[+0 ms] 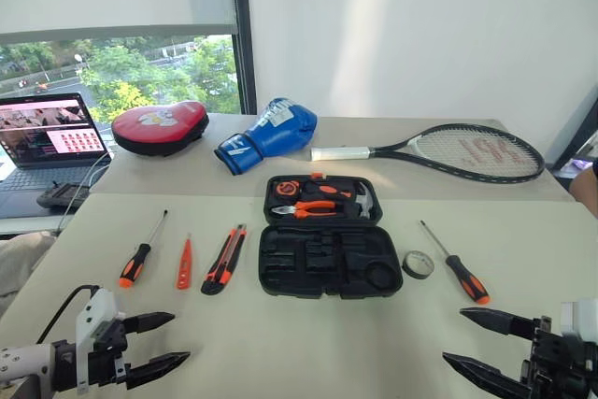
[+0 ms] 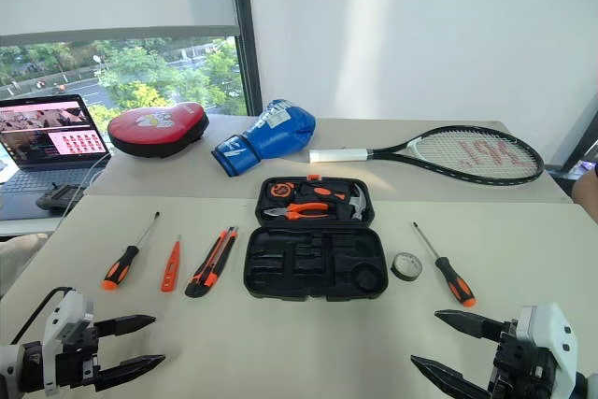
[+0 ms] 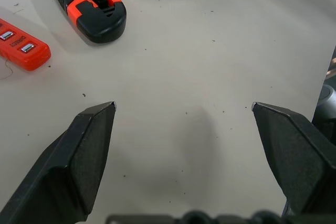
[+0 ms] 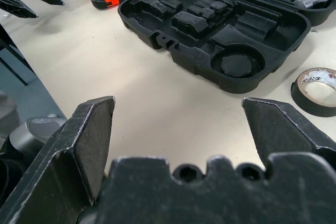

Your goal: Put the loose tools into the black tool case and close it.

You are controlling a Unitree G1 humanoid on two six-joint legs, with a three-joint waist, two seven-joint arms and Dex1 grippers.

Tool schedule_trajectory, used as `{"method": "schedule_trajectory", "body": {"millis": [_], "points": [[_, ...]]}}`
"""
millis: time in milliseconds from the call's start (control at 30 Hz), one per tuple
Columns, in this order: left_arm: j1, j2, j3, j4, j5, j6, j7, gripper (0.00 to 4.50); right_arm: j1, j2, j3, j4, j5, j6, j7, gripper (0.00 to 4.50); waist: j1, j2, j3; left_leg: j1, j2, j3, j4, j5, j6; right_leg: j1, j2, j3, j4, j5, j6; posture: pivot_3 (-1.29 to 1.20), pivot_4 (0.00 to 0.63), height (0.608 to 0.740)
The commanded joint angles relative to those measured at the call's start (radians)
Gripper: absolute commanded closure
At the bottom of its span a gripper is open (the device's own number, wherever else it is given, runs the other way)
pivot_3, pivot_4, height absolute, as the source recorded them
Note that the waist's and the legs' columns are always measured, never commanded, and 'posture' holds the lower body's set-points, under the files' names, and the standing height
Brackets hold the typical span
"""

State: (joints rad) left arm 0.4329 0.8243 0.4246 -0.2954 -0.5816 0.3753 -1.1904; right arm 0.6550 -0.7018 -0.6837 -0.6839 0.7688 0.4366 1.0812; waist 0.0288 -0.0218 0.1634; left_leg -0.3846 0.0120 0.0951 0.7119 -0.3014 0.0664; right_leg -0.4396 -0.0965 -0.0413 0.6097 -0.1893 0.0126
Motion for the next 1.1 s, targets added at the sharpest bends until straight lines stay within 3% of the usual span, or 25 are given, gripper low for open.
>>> {"method": "schedule_trajectory", "body": {"millis": [33,167,367,500,633,667,733,800,933,1033,1100], "points": [[-0.027,-0.035,0.038,-0.052,-0.046,0.041,0.091,0.03,-0.064,0.021,0.013,-0.014,0.037,-0.048,-0.011,0.00,0.000,0.000,0.000,0.000,0.000,0.000,0.000,0.000,0.000,0.000,0.000,0.000,0.000,0.000,0.000,0.00,0.150,0.740],[-0.172,-0.127,0.086,-0.130,-0.118,0.214,0.411,0.03,-0.241,0.036,0.116,-0.080,0.177,-0.027,-0.068,0.00,-0.002,-0.001,0.000,0.001,0.001,-0.001,0.001,0.000,0.000,0.001,-0.002,0.001,0.001,0.001,0.000,0.00,0.150,0.740],[-0.415,-0.081,0.099,-0.131,-0.100,0.577,0.785,0.03,-0.398,0.000,0.259,-0.147,0.209,-0.004,-0.130,0.00,0.001,-0.001,0.000,0.002,0.001,-0.002,-0.001,0.004,0.002,0.001,0.005,0.000,0.002,0.008,-0.001,0.00,0.150,0.740],[-0.604,0.024,0.032,0.019,-0.029,0.820,0.888,0.03,-0.460,-0.040,0.329,-0.176,0.232,0.021,-0.163,0.00,0.001,-0.003,0.000,0.001,0.001,-0.002,0.000,0.005,0.001,0.001,0.007,-0.002,0.003,0.008,-0.001,0.00,0.150,0.740],[-0.675,0.063,-0.051,0.129,0.015,0.901,0.888,0.03,-0.447,-0.054,0.340,-0.177,0.225,0.014,-0.161,0.00,-0.005,-0.003,0.000,0.003,0.000,0.000,-0.001,0.006,-0.006,0.001,0.007,-0.001,0.002,0.008,-0.001,0.00,0.150,0.740],[-0.690,0.054,-0.053,0.156,0.018,0.908,0.886,0.43,-0.447,-0.055,0.342,-0.176,0.224,0.013,-0.165,0.00,-0.007,-0.003,0.000,0.002,0.000,0.000,-0.001,0.006,-0.006,0.001,0.007,-0.001,0.002,0.008,0.000,0.00,0.150,0.740],[-0.706,0.054,-0.073,0.191,0.019,0.913,0.863,0.69,-0.447,-0.056,0.343,-0.177,0.220,0.009,-0.174,0.00,-0.008,-0.005,0.000,0.001,0.000,0.000,-0.001,0.006,-0.007,0.001,0.007,-0.001,0.002,0.007,0.000,0.00,0.150,0.740],[-0.720,0.050,-0.085,0.199,0.020,0.912,0.847,1.61,-0.440,-0.062,0.335,-0.178,0.213,0.008,-0.180,0.00,-0.008,-0.005,0.000,0.002,0.000,0.000,-0.001,0.006,-0.007,0.001,0.007,-0.001,0.002,0.007,0.000,0.00,0.150,0.740],[-0.747,0.022,-0.052,0.199,0.007,0.858,0.810,2.98,-0.424,-0.063,0.320,-0.185,0.211,0.007,-0.206,0.00,-0.004,-0.005,0.000,0.002,0.000,0.000,-0.001,0.006,-0.007,0.001,0.005,-0.001,0.002,0.007,-0.001,0.00,0.150,0.740],[-0.835,-0.034,0.002,0.148,-0.109,0.810,0.700,3.68,-0.400,-0.053,0.317,-0.200,0.209,0.004,-0.237,0.00,0.008,-0.006,0.000,0.001,0.000,-0.001,0.000,0.006,-0.007,0.000,0.004,-0.002,0.002,0.007,-0.001,0.00,0.150,0.740],[-0.900,-0.036,-0.060,0.101,-0.146,0.783,0.614,3.68,-0.381,-0.040,0.310,-0.212,0.209,-0.002,-0.267,0.00,0.012,-0.008,0.001,0.000,0.000,-0.002,0.001,0.006,-0.008,0.000,0.004,-0.002,0.003,0.008,-0.001,0.00,0.150,0.740]]}}
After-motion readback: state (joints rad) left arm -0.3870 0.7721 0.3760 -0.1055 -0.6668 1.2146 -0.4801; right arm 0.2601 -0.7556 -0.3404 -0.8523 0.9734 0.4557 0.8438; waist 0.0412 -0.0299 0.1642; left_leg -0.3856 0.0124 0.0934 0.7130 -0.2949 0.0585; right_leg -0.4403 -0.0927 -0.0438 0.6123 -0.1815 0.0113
